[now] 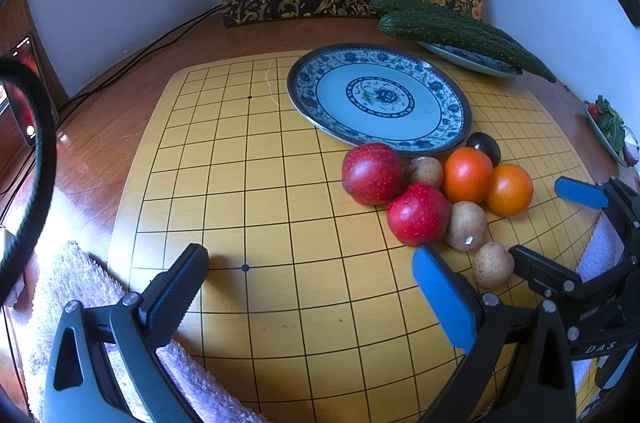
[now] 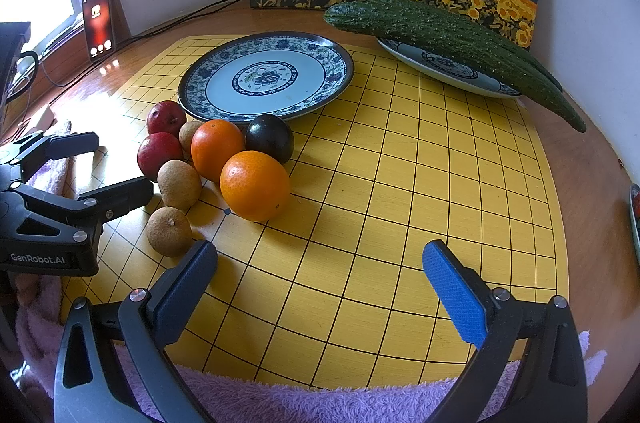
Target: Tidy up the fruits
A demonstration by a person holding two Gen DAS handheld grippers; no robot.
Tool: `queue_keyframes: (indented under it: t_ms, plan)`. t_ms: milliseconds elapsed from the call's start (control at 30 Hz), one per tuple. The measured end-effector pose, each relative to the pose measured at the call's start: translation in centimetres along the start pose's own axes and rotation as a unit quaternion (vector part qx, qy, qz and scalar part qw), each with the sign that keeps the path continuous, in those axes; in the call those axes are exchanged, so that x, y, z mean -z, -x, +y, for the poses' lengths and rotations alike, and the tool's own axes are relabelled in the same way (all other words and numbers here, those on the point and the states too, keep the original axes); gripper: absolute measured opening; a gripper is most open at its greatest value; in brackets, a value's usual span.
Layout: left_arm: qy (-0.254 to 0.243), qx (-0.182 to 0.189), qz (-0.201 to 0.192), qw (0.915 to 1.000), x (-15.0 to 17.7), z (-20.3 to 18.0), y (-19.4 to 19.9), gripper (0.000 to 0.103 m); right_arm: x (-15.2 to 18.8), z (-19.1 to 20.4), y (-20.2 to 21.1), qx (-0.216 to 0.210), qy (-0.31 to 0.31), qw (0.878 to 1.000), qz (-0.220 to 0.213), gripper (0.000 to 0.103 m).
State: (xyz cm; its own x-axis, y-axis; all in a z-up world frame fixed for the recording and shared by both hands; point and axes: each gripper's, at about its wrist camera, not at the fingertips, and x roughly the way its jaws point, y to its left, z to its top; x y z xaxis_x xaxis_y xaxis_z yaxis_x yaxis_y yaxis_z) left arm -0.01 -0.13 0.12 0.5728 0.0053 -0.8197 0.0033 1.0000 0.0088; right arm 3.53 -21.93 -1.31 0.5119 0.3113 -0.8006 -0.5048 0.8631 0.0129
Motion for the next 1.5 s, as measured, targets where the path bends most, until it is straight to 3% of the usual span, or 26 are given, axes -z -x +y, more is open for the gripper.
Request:
queue_keyframes:
  t_ms: [300, 533, 800, 1067, 1500]
  plan:
    - [0.008, 0.004, 0.008, 0.9999, -0.1, 0.3, 0.3, 0.097, -0.2, 0.2, 0.0, 0.002, -0.003, 1.000, 0.002, 0.103]
    - [0.007, 0.010, -0.010, 0.9999, -0.6, -0.1, 1.6, 0.097, -0.1, 0.0, 0.9, -0.011, -0.008, 1.000, 0.000, 0.088]
    - [0.006, 0.026, -0.021, 0.9994, -1.5, -1.0, 2.6, 0.096, -0.8, -0.1, 2.3, -0.015, -0.013, 1.000, -0.024, 0.085]
    - [0.018, 0.029, -0.012, 0.9994, -1.9, -1.4, 2.0, 0.084, -0.7, -0.1, 2.2, -0.031, -0.015, 0.999, -0.024, 0.069]
    - [0.047, 0.052, 0.000, 0.9975, -1.9, -1.4, 1.5, 0.065, -1.0, 0.3, 1.7, -0.050, -0.018, 0.998, -0.026, 0.057]
